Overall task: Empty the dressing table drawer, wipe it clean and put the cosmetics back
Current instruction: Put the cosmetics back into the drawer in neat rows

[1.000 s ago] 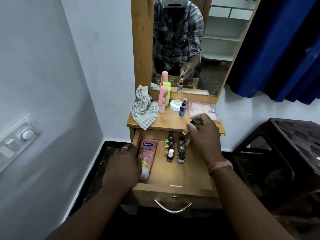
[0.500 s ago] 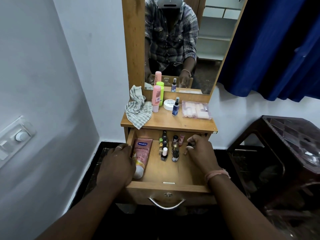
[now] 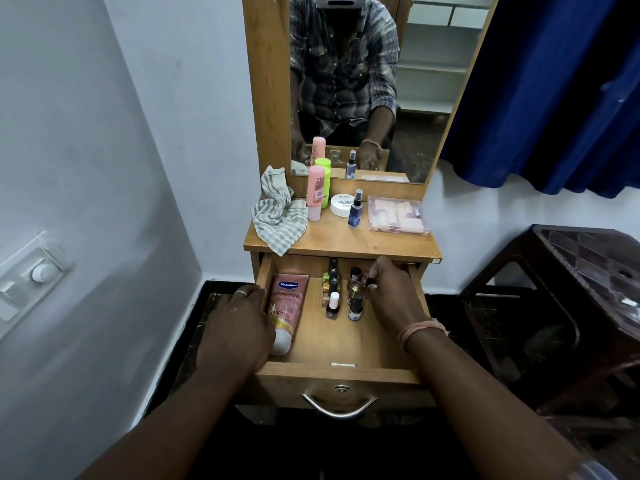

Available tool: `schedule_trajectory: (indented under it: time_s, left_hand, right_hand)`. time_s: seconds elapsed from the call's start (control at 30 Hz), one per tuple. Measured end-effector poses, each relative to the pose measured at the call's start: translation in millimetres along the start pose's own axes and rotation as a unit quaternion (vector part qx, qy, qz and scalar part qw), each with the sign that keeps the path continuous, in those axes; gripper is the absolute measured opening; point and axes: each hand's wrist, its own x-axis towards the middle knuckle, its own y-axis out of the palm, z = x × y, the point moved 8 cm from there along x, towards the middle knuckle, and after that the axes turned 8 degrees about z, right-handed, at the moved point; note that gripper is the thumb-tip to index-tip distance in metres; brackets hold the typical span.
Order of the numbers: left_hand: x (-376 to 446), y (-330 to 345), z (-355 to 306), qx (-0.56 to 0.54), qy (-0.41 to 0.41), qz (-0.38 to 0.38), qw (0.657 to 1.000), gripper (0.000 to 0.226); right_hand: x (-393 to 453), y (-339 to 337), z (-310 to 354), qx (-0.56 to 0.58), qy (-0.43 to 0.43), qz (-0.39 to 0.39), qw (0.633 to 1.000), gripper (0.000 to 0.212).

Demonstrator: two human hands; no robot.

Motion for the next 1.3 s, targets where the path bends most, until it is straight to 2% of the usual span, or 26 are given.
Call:
schedule_trajectory:
  time_s: [0.4,0.57,0.67,0.77,0.83,0.9,1.0,1.07,1.17,1.3]
  left_hand:
    - [0,0,0,0.008,-0.005,-0.001,1.0,0.041]
    - [2,1,3,0.002,-0.005,-0.004,1.0,0.041]
    - [3,3,3,0.006,-0.001,-0.006,1.0,0.042]
    - [3,3,4,0.004,-0.001,-0.003,1.0,0.047]
    - [3,3,4,0.0,0.0,-0.002,1.0,0.042]
    - [2,1,2,-0.004,0.002,-0.001,1.0,0.031]
    - [1,1,3,-0.012,-0.001,0.0,1.0,0.031]
    - [1,2,4,-0.009,0.001,0.001,1.0,0.036]
    - [2,1,2,-0.004,0.005,0.004,1.0,0.033]
    - [3,0,1,0.005,0.003,0.006,1.0,0.034]
  right_hand:
    - [-6,1,-3,0.004,0.017,0.003,1.0,0.019]
    - [-11,-16,8,-0.009,0.0,-0.075,0.997,0.012]
    - [-8,-27,29,-0.039,-0.043,-0.113,0.992,0.016]
    - [11,-41,58,-0.014,-0.097,-0.137,0.986,0.016]
    - [32,-52,74,-0.007,-0.11,-0.163,0.98,0.022]
    - [56,-57,83,-0.027,-0.105,-0.169,0.98,0.039]
    - [81,-53,86,-0.054,-0.076,-0.12,0.988,0.051]
    - [84,-53,84,-0.035,-0.067,-0.105,0.992,0.041]
    - [73,-63,77,0.018,-0.061,-0.132,0.989,0.021]
    - [43,-77,55,0.111,-0.038,-0.15,0.982,0.023]
